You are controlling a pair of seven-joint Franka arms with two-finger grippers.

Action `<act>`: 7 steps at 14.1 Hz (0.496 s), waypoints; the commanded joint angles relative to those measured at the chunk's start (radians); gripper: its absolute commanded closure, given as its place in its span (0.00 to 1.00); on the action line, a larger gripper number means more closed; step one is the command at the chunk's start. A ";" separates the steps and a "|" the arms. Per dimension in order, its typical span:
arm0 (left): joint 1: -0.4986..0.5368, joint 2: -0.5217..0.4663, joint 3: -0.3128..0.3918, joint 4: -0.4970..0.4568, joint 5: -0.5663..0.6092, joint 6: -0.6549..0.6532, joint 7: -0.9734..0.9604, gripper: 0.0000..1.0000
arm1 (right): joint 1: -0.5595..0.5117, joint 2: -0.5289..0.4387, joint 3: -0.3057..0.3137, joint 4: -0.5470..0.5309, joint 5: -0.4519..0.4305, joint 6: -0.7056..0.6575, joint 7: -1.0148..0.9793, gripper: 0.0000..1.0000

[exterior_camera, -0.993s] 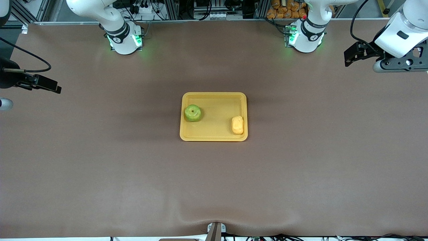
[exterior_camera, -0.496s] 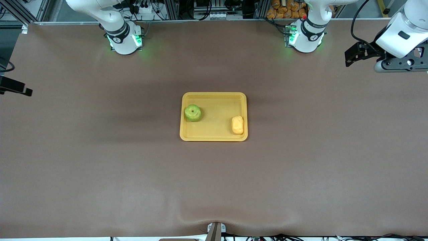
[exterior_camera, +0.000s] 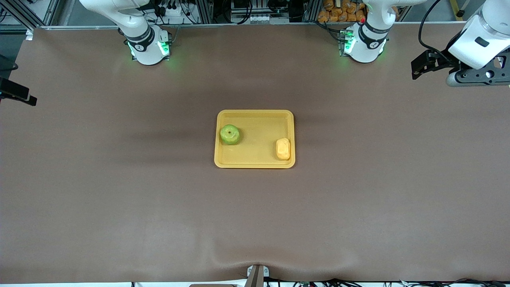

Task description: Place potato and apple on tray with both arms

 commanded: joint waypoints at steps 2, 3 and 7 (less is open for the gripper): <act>0.007 -0.024 0.001 -0.014 -0.013 -0.007 0.015 0.00 | -0.051 -0.215 0.033 -0.295 -0.027 0.110 -0.009 0.00; 0.007 -0.026 0.001 -0.014 -0.013 -0.007 0.015 0.00 | -0.049 -0.217 0.036 -0.292 -0.035 0.111 -0.009 0.00; 0.008 -0.013 0.007 0.008 -0.015 -0.003 0.017 0.00 | -0.049 -0.192 0.036 -0.222 -0.052 0.147 -0.012 0.00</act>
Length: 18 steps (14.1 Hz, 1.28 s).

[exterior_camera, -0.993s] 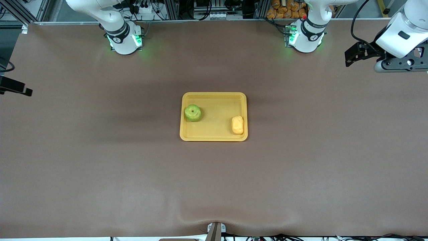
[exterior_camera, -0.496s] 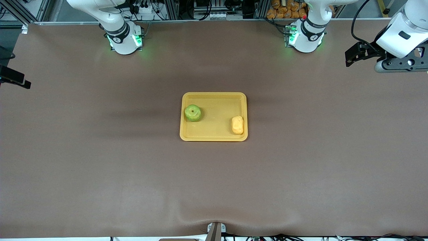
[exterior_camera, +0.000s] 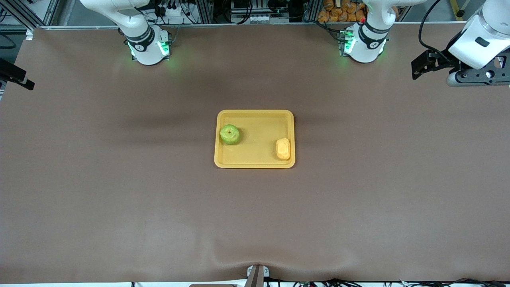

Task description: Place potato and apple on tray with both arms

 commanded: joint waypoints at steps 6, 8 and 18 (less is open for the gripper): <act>0.011 0.024 0.007 0.058 -0.013 -0.004 0.018 0.00 | -0.012 -0.002 0.017 0.018 -0.021 0.005 0.000 0.00; 0.010 0.028 0.019 0.061 -0.013 -0.004 0.020 0.00 | -0.013 0.000 0.017 0.018 -0.015 0.005 0.003 0.00; 0.011 0.028 0.025 0.070 -0.015 -0.005 0.028 0.00 | -0.023 0.018 0.014 0.019 -0.013 -0.001 0.006 0.00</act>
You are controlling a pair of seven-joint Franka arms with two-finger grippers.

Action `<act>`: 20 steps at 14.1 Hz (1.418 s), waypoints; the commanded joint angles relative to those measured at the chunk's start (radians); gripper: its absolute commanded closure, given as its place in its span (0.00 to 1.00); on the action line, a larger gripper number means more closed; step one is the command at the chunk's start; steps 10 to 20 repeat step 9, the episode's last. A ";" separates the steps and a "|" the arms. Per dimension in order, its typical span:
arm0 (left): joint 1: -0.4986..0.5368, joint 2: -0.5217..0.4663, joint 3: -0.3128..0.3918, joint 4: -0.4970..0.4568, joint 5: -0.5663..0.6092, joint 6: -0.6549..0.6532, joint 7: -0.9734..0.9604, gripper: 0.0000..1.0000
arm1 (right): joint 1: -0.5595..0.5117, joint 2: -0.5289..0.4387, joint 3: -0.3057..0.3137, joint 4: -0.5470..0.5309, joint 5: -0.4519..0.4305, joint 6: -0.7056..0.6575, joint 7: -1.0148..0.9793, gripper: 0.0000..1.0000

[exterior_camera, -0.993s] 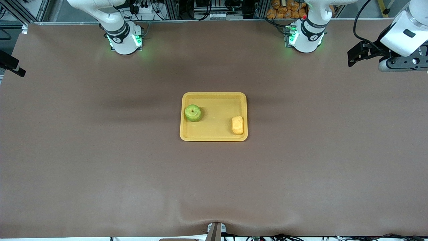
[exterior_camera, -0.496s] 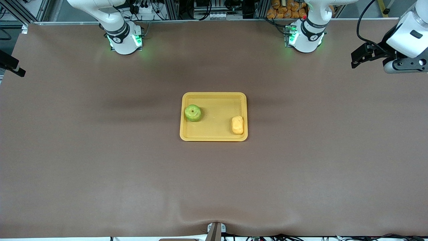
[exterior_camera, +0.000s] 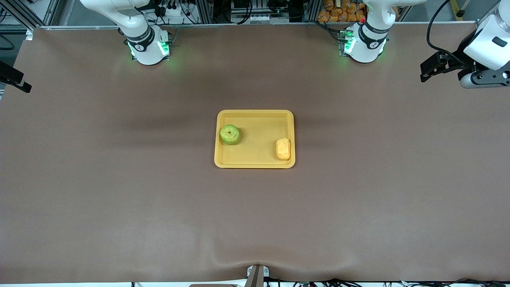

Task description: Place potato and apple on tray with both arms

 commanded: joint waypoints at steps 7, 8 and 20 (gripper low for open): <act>0.014 0.006 0.024 0.032 -0.042 -0.009 0.025 0.00 | -0.008 0.014 0.013 0.010 -0.020 -0.008 0.001 0.00; 0.014 0.006 0.041 0.032 -0.059 -0.009 0.022 0.00 | -0.008 0.014 0.013 0.010 -0.021 -0.009 0.001 0.00; 0.014 0.006 0.044 0.032 -0.067 -0.009 0.021 0.00 | -0.008 0.014 0.013 0.009 -0.023 -0.009 0.000 0.00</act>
